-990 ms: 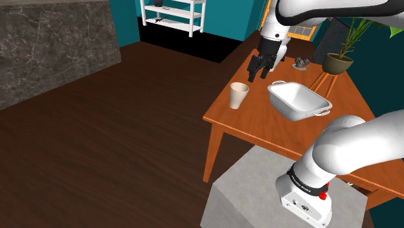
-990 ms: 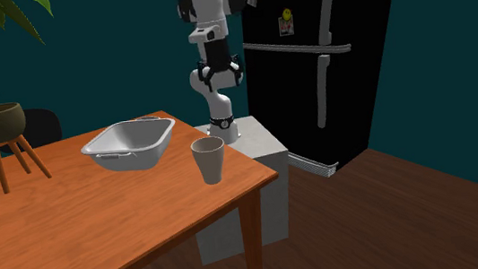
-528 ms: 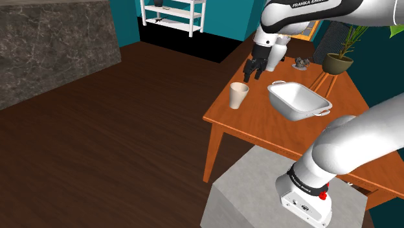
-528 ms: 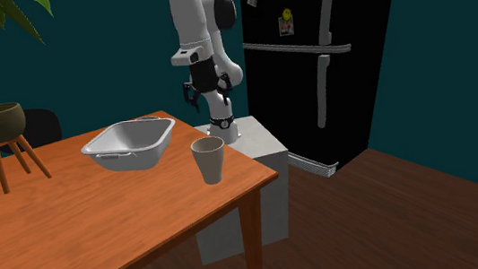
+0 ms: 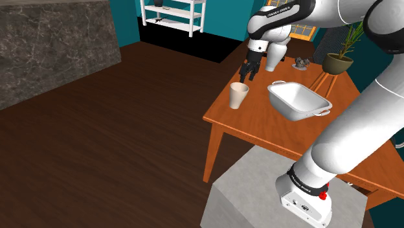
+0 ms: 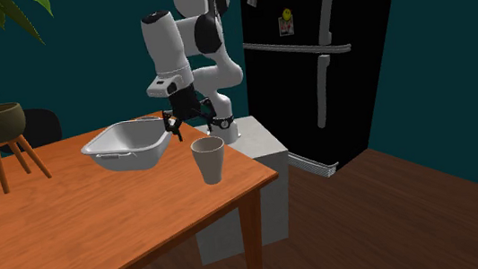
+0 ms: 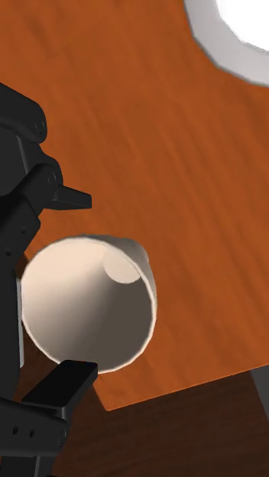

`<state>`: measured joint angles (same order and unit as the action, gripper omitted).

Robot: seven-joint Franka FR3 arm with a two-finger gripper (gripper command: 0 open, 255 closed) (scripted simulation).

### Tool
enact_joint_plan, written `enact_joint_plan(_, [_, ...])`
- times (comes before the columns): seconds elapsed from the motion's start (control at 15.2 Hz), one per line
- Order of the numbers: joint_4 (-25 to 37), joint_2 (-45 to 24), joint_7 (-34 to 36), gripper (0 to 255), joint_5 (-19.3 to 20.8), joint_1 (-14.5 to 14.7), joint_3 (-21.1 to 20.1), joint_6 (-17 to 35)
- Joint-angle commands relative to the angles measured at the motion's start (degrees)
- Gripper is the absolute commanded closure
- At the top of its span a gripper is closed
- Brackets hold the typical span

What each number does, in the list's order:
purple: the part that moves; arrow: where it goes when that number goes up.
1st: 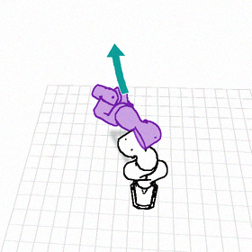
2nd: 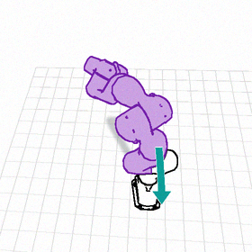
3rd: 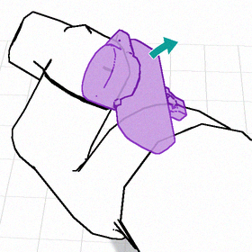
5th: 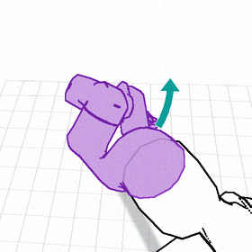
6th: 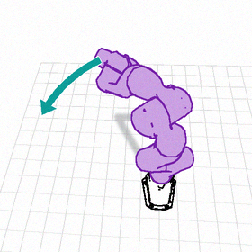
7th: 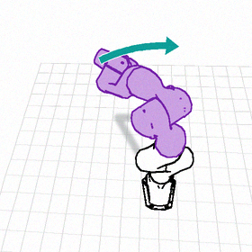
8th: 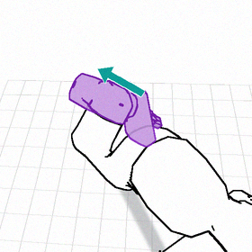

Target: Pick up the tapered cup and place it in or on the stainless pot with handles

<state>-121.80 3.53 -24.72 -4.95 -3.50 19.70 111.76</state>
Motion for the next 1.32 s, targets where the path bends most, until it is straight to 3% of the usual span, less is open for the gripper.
enact_joint_plan(0.0, [3.2,-4.6,-3.2,0,-1.7,-0.7,1.1,0.4])
enact_joint_plan(0.59, [0.1,-7.7,-4.8,0,-3.3,-0.8,0.9,6.1])
enact_joint_plan(1.06, [0.1,-7.7,-4.8,0,-3.3,-0.8,0.9,6.1])
enact_joint_plan(1.12, [0.1,-7.7,-4.8,255,-3.3,-0.8,0.9,6.2])
enact_joint_plan(1.25, [0.1,-7.7,-4.8,255,-3.3,-0.8,0.9,6.2])
